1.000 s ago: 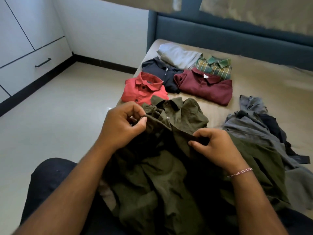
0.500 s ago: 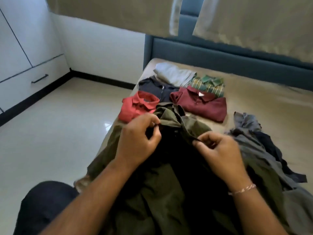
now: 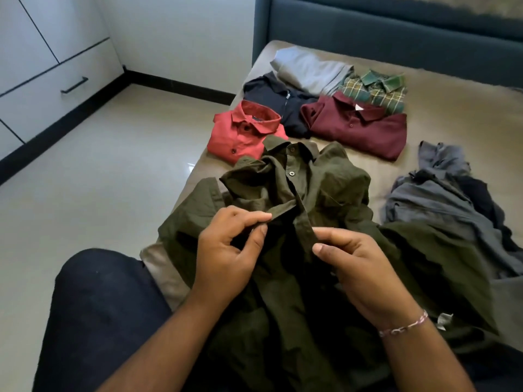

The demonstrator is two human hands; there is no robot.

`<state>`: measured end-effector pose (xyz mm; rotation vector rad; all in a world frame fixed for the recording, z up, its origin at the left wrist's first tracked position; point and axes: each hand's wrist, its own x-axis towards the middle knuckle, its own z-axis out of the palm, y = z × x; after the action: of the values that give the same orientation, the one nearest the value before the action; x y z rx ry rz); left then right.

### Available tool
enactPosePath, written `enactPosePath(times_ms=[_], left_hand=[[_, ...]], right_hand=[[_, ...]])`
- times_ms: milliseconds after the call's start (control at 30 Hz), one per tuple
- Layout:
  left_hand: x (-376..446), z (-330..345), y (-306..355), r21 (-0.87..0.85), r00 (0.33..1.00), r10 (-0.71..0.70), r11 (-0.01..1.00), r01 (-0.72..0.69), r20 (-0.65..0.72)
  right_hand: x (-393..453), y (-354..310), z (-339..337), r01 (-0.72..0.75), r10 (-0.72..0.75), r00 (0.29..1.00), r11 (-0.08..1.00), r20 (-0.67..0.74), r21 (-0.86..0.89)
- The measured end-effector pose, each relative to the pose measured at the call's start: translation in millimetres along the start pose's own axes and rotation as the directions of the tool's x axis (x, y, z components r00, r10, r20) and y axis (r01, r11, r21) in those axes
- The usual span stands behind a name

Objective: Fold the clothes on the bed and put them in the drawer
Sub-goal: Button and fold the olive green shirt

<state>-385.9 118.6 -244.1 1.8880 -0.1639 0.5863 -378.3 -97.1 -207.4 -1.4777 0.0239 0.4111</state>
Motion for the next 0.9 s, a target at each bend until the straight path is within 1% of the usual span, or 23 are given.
enactPosePath(times_ms=[100,200,400,467,500,567,633,800,900], left_hand=[[-5,5,1,-0.061,0.999,-0.039,0.997,0.038,-0.008],[-8,12,10,-0.180,0.991,-0.131,0.976,0.122,-0.041],[-12,23,19,-0.267,0.965,-0.257,0.935,0.235,-0.049],[-13,24,22,-0.274,0.968,-0.245,0.935,0.223,-0.048],[-14,25,23,-0.270,0.971,-0.233,0.939,0.214,-0.043],[-16,27,27,-0.275,0.974,-0.226,0.938,0.210,-0.027],[-17,29,30,-0.302,0.971,-0.239,0.926,0.225,-0.009],[-18,30,31,-0.369,0.969,-0.246,0.899,0.235,0.016],[-18,33,32,-0.386,0.955,-0.297,0.882,0.271,-0.006]], right_hand=[[-1,1,1,0.060,-0.057,0.996,0.997,-0.066,0.045],[-1,5,4,0.123,-0.109,0.988,0.983,-0.105,0.139],[-3,7,18,0.249,-0.212,0.955,0.952,-0.205,0.175],[-4,9,24,0.291,-0.246,0.931,0.946,-0.270,0.143],[-5,9,27,0.311,-0.271,0.916,0.945,-0.295,0.098],[-6,10,32,0.354,-0.341,0.886,0.935,-0.313,-0.015],[-6,12,36,0.385,-0.390,0.867,0.920,-0.310,-0.080],[-6,15,36,0.405,-0.407,0.856,0.911,-0.319,-0.076],[-5,16,37,0.405,-0.411,0.855,0.910,-0.315,-0.088]])
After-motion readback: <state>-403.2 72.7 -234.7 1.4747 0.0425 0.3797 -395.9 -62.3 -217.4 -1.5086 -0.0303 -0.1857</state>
